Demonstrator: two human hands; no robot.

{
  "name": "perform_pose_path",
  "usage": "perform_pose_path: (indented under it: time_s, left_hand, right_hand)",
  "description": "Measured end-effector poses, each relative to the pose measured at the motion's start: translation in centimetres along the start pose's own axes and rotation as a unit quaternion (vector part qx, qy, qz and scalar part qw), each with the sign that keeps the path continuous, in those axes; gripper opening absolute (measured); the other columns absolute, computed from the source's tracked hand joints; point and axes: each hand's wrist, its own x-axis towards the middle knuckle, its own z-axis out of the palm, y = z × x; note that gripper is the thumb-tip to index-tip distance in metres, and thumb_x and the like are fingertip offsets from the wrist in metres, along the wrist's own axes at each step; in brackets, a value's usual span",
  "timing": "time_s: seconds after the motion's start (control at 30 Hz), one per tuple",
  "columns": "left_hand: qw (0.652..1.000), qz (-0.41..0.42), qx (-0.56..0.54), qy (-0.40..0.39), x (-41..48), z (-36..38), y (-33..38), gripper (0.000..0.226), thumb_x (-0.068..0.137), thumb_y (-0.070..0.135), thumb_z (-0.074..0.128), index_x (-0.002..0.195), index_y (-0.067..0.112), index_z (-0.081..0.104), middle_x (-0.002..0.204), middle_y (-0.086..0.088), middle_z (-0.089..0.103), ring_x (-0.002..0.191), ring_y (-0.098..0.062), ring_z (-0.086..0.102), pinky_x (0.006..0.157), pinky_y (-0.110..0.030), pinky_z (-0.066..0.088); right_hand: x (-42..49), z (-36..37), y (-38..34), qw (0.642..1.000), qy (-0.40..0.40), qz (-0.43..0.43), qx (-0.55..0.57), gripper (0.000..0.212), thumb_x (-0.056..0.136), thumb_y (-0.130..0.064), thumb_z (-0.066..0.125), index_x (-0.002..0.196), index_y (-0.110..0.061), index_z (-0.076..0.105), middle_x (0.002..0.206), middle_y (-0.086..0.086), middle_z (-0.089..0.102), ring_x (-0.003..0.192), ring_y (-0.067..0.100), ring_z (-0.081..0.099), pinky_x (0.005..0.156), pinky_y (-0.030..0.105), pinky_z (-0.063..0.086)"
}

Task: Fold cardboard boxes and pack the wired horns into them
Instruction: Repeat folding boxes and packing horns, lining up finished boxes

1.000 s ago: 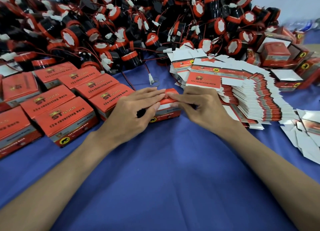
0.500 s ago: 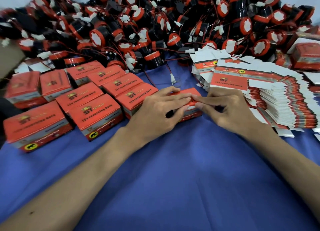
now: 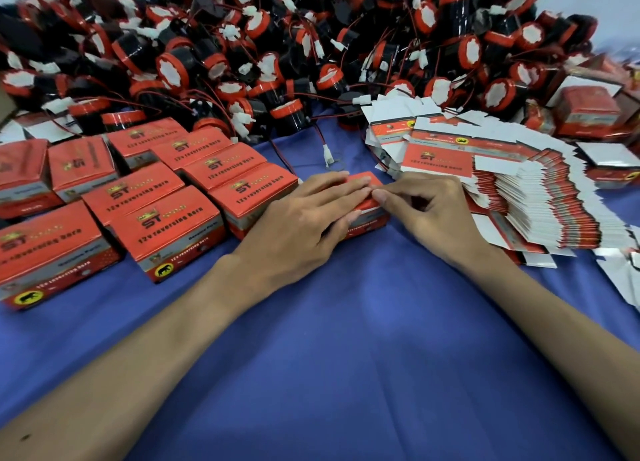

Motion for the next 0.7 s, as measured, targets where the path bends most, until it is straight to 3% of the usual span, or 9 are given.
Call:
perform_pose_path:
  time_s: [0.1,0.2,0.33,0.4,0.47,0.57,0.63,0.7]
  left_hand:
    - [1.0,0.012,0.013,-0.01,-0.2,-0.1,0.1,0.042,0.099,0.026,0.045,0.138,0.011,0.053,0.144,0.001,0.05,0.135,-0.022,0.045,0.107,-0.041,0.043]
    - [0.998,0.054,0.036,-0.027,-0.6,0.3,-0.1,0.046,0.097,0.019,0.053,0.142,0.015,0.048,0.149,0.0,0.043,0.14,-0.022,0.038,0.113,-0.034,0.034]
    - [0.999,0.023,0.005,-0.035,-0.5,0.2,-0.2,0.047,0.097,0.023,0.058,0.143,0.018,0.047,0.153,0.0,0.038,0.143,-0.022,0.032,0.119,-0.029,0.019]
    - [0.999,0.013,0.004,-0.043,-0.3,0.3,-0.2,0.047,0.098,0.031,0.054,0.143,0.019,0.047,0.155,-0.005,0.034,0.143,-0.027,0.032,0.117,-0.043,0.028]
    - [0.999,0.005,0.021,-0.033,-0.2,0.3,-0.2,0.046,0.097,0.033,0.053,0.14,0.017,0.05,0.154,-0.013,0.035,0.136,-0.034,0.041,0.113,-0.045,0.034]
    - [0.999,0.005,0.035,0.006,-0.3,0.1,0.1,0.042,0.093,0.029,0.063,0.13,0.01,0.061,0.14,-0.018,0.051,0.112,-0.038,0.059,0.101,-0.046,0.045]
    - [0.997,0.045,0.04,0.056,-0.4,-0.2,0.5,0.033,0.091,0.024,0.063,0.119,0.006,0.068,0.127,-0.016,0.062,0.099,-0.036,0.066,0.09,-0.046,0.052]
    - [0.985,0.087,0.069,0.131,-0.3,-0.6,1.1,0.023,0.091,0.02,0.064,0.109,0.007,0.073,0.12,-0.014,0.066,0.092,-0.032,0.068,0.079,-0.042,0.055]
  right_hand:
    - [0.1,0.0,-0.4,0.998,-0.006,0.03,0.049,0.013,0.088,-0.021,0.063,0.09,-0.017,0.075,0.063,0.01,0.066,0.055,0.015,0.051,0.056,0.027,0.04]
    - [0.3,0.1,-0.4,0.994,-0.011,0.058,0.095,0.017,0.09,-0.018,0.064,0.078,-0.03,0.069,0.056,0.014,0.058,0.054,0.011,0.045,0.053,0.026,0.036]
    - [0.5,0.0,-0.2,0.994,-0.027,0.059,0.091,0.018,0.091,-0.018,0.064,0.08,-0.011,0.076,0.065,0.019,0.065,0.056,0.029,0.053,0.055,0.036,0.041]
    - [0.4,-0.1,-0.1,0.997,-0.03,0.048,0.059,0.02,0.092,-0.018,0.063,0.086,-0.005,0.077,0.067,0.022,0.065,0.058,0.034,0.055,0.055,0.042,0.043]
    - [0.4,-0.2,-0.4,0.999,-0.026,0.021,0.023,0.021,0.092,-0.017,0.063,0.087,-0.003,0.077,0.065,0.021,0.064,0.056,0.033,0.055,0.054,0.042,0.042]
    - [0.1,-0.3,-1.1,0.994,0.001,-0.046,-0.098,0.03,0.094,-0.019,0.058,0.075,-0.002,0.074,0.056,0.01,0.056,0.05,0.024,0.048,0.049,0.035,0.037]
    - [0.2,-0.6,-1.6,0.977,0.063,-0.076,-0.19,0.034,0.096,-0.023,0.054,0.075,-0.003,0.071,0.06,0.008,0.056,0.054,0.024,0.05,0.05,0.033,0.039]
    - [0.6,-1.2,-1.7,0.951,0.138,-0.077,-0.264,0.028,0.095,-0.022,0.054,0.085,-0.002,0.071,0.077,0.013,0.062,0.071,0.03,0.057,0.059,0.036,0.043]
